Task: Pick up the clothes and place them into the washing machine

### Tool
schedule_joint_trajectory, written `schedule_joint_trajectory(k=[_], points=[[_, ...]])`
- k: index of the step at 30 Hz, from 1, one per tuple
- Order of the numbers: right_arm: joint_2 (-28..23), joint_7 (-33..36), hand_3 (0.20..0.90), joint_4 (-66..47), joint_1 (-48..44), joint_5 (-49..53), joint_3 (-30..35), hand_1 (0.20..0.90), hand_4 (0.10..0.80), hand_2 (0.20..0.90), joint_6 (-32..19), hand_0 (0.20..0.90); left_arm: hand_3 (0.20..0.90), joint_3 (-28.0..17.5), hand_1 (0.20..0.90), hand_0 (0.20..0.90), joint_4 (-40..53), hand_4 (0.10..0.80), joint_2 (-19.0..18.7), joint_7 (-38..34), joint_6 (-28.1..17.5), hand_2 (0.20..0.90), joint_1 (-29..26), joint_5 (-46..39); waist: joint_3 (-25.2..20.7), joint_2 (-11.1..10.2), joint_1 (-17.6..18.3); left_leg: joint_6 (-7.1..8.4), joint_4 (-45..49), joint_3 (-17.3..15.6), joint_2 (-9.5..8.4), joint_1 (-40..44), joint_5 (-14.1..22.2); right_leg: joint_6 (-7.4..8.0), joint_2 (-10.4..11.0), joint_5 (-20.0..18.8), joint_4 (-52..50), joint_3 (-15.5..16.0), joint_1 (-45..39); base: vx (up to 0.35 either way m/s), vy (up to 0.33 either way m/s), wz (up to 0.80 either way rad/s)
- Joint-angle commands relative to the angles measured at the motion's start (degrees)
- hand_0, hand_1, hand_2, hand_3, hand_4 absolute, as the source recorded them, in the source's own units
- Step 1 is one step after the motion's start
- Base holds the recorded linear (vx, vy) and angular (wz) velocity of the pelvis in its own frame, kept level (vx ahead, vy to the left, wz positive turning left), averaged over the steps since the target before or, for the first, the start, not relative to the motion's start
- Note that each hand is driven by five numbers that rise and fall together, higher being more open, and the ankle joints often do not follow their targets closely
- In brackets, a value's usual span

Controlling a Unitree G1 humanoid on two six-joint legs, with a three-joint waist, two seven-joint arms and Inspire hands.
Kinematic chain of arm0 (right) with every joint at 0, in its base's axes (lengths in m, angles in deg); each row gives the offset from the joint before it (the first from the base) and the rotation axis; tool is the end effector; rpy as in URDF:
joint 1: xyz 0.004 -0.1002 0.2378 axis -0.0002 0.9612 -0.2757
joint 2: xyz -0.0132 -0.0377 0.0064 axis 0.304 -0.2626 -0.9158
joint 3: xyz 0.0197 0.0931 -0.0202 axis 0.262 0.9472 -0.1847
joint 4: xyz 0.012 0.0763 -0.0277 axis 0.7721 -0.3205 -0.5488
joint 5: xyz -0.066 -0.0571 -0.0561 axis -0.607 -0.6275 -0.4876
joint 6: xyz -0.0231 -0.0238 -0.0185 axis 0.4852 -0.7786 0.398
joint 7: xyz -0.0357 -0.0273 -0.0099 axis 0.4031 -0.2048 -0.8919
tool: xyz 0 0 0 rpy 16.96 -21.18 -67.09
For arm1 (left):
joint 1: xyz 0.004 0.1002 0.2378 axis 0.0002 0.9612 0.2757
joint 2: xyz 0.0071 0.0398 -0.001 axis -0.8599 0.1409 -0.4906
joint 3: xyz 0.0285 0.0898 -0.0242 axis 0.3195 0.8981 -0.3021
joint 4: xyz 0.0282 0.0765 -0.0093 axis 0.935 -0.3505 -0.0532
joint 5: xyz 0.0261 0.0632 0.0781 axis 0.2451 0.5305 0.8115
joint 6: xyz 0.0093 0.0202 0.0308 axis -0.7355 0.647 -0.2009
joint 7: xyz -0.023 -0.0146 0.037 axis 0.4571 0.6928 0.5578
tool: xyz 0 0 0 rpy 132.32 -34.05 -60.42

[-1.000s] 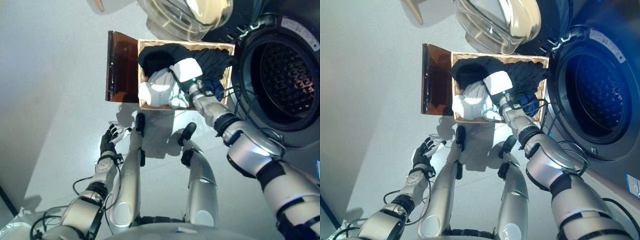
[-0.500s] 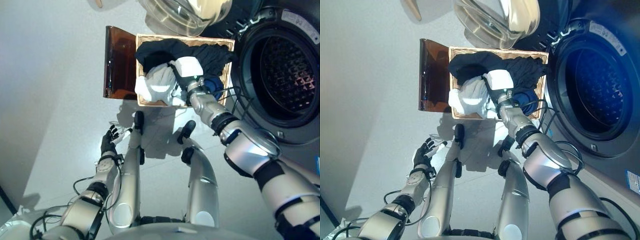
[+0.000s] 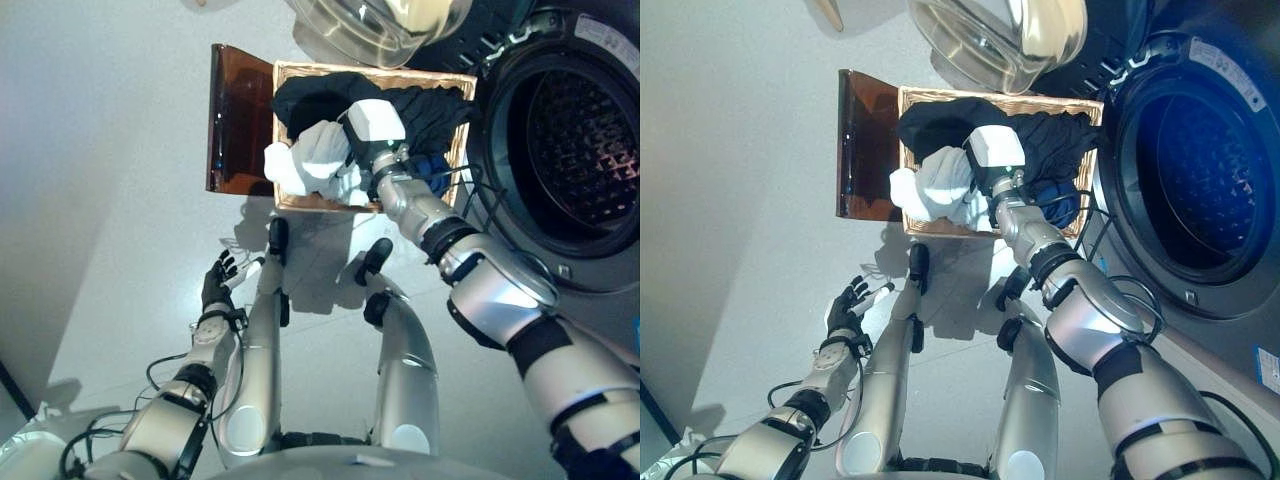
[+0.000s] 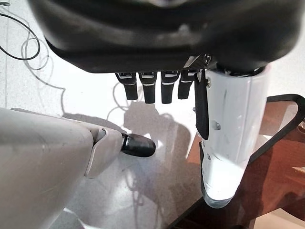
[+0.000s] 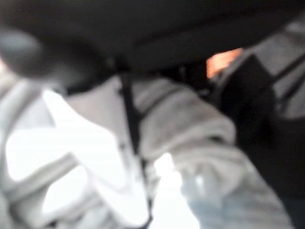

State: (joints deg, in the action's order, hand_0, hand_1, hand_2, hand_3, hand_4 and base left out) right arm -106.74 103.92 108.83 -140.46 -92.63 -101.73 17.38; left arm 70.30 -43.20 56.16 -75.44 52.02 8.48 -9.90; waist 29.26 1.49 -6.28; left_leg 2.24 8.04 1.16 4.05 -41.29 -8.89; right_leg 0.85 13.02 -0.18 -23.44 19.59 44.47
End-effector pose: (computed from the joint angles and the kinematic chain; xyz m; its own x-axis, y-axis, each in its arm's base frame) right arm 0.3667 -0.1161 0.1539 0.9507 0.2147 0.2237 0.1972 0.1381 -0.9706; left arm 0.2337 0.1772 -0.0374 0.8522 0.2800 -0.4419 -0.3440 0.9363 -0.0701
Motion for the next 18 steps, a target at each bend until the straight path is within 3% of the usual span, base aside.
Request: schedule_joint_trajectory(k=[1,5,18], points=[[4.70,2.28,0.200,1.11,-3.48,-0.32,0.62,0.200,0.300,0.200,-2.87,0.200,0.900,1.30,0.900,0.900,-0.91,0.800,-1.46,-1.75,-1.95,0.900,1.79,0.17,0.54,2.18,-1.05,1.06,-0.61,-0.34,-2.62,-0.57,0.36,6.30,1.81,2.70,-2.70,-2.56,-3.27,0.013,0.016,-0.04],[3.77,3.94,0.200,2.13,-3.10,0.32,2.59,0.200,0.300,0.200,-2.51,0.200,0.900,1.43,0.900,0.900,-1.63,0.800,-1.34,-2.06,-1.79,0.900,1.88,0.90,0.51,2.12,-0.89,0.93,-0.50,-0.81,-2.66,0.77,0.75,6.39,1.69,2.27,-1.82,-2.91,-4.68,0.021,0.028,-0.09],[-6.05,10.19,0.200,1.01,3.26,9.24,13.11,0.200,0.300,0.200,-4.92,0.200,0.900,1.54,0.900,0.900,-1.65,0.800,-0.34,-2.24,-1.97,0.900,2.37,1.78,0.35,2.48,1.20,0.93,0.55,-2.05,-2.49,2.88,2.13,6.94,1.84,1.51,-0.56,-3.16,-7.23,0.020,0.028,-0.07]])
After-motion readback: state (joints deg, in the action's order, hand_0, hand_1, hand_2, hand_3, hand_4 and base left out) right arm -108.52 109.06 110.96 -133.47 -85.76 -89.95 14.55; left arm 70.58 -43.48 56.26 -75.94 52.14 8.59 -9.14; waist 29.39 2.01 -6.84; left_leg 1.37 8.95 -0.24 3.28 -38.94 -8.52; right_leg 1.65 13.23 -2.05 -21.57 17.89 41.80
